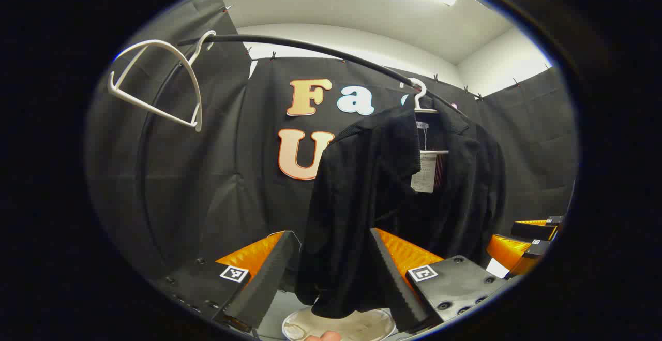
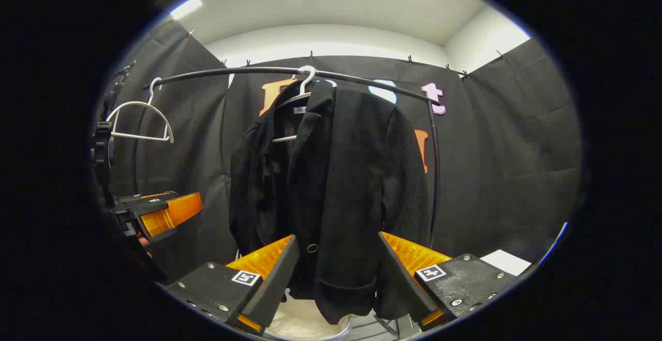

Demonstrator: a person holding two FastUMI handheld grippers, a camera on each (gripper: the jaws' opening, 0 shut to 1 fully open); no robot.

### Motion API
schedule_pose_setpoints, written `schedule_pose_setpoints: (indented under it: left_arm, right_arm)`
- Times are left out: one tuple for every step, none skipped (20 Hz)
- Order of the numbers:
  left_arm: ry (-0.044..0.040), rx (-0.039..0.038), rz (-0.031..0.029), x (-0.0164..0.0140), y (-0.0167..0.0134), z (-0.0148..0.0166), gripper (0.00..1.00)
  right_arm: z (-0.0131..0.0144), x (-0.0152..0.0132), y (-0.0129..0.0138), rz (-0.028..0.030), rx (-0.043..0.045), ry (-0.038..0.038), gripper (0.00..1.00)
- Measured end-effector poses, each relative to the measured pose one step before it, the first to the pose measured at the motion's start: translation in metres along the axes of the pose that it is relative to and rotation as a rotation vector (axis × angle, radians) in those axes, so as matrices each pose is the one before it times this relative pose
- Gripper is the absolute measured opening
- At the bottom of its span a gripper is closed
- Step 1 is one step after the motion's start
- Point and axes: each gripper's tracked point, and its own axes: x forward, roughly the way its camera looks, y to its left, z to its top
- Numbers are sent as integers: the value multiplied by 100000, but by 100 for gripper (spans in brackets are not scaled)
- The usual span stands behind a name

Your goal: Grasp the clothes on the hanger with both hands and then place them into the laundry hamper below.

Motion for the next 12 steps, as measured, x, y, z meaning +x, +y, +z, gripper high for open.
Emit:
schedule_pose_setpoints:
  left_arm:
    - [216, 225, -84, -12, -5, -80, 94]
    - [93, 305, 51, 5, 40, 2, 92]
    - [-152, 339, 119, 5, 96, 96, 92]
    - [-190, 256, 177, 3, 86, 90, 92]
    - [-129, 146, 62, 52, 59, -93, 92]
    - [-39, 52, -129, 40, -7, -2, 96]
    - [79, 25, -171, 31, -103, -84, 96]
    - [-14, -24, -74, 9, 32, -19, 96]
    - [-193, -120, -142, -52, -59, 9, 96]
    - [-116, -97, -16, 55, -52, 29, 92]
    - [-97, -123, -9, 59, 7, 1, 92]
    - [72, -108, -21, 22, -29, -15, 92]
  right_arm:
    - [-135, 135, -16, -289, -480, -44, 100]
    - [-77, -38, 24, -29, -516, -77, 100]
    - [-42, 161, 183, 257, -180, 69, 100]
    - [-62, -30, 54, 287, 147, -63, 100]
    - [51, 67, 96, 163, 303, -76, 100]
    - [-85, 111, 62, 9, 279, -80, 94]
    - [-25, 42, 13, 65, 72, 29, 94]
    - [-144, 108, 127, 96, -123, 82, 94]
    - [-68, 22, 136, 166, -134, 190, 94]
    - [-93, -90, 82, 133, -186, 212, 94]
    - [-8, -119, -103, 73, -132, 7, 94]
    - [-5, -100, -30, -97, -88, -171, 94]
